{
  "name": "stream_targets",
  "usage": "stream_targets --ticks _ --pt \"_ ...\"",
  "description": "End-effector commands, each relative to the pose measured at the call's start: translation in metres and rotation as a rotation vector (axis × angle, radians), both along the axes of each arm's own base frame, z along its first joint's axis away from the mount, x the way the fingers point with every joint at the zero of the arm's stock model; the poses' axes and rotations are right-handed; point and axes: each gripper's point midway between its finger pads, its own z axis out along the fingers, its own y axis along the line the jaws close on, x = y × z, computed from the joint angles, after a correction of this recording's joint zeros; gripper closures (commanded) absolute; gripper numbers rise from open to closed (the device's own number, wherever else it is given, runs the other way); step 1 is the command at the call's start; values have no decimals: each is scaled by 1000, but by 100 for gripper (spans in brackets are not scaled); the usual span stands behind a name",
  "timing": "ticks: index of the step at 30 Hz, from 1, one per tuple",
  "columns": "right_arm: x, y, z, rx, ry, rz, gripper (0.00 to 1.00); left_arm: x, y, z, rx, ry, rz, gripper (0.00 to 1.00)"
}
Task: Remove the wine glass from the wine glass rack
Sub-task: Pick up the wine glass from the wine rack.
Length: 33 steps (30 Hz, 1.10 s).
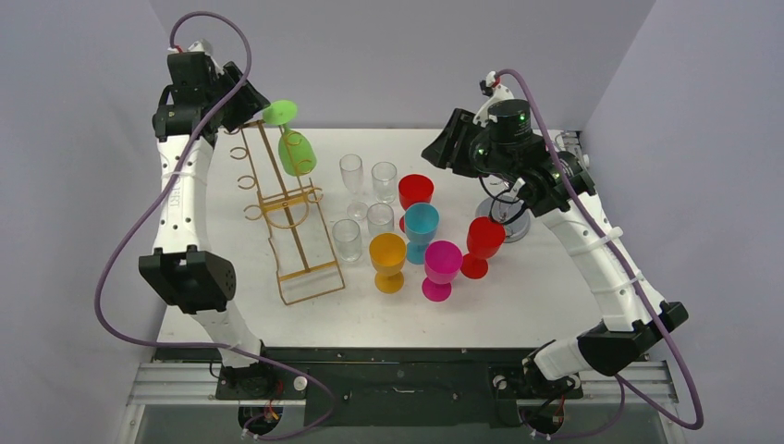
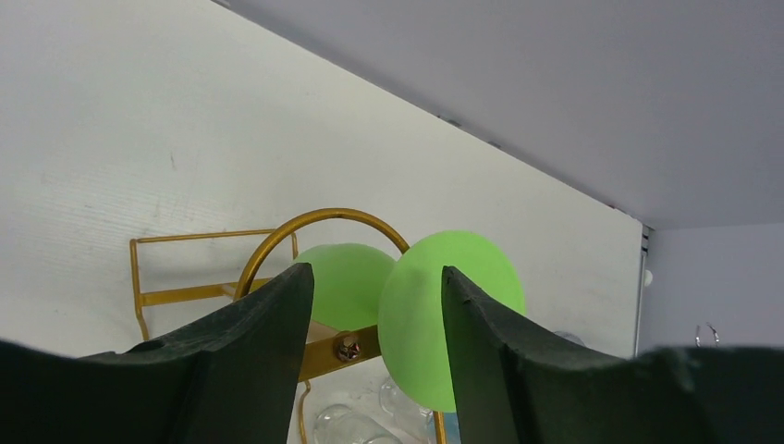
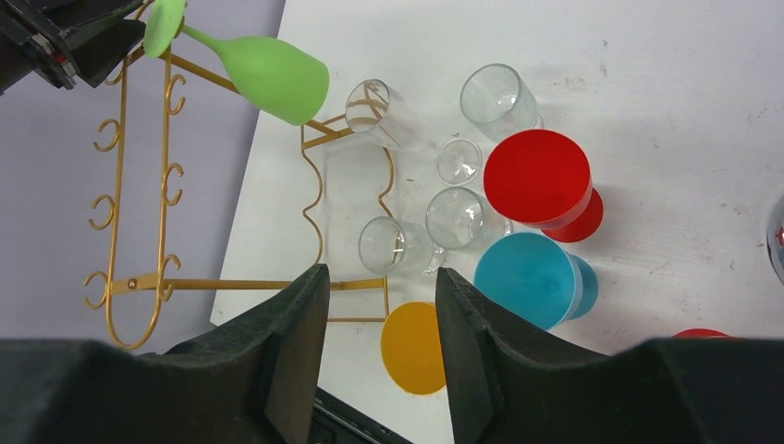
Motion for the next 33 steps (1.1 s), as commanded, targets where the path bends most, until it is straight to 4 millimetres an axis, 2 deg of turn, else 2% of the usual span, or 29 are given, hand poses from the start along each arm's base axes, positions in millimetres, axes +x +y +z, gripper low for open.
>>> stream_targets --ticks 1,17,33 --pt "4 10 11 31 -40 14 58 -5 -9 33 -61 -105 -67 51" --pt "7 14 4 22 -28 21 58 -3 -19 30 -127 -93 -158 57" --pt "6 16 8 25 -31 27 58 0 -23 23 -134 -62 -196 59"
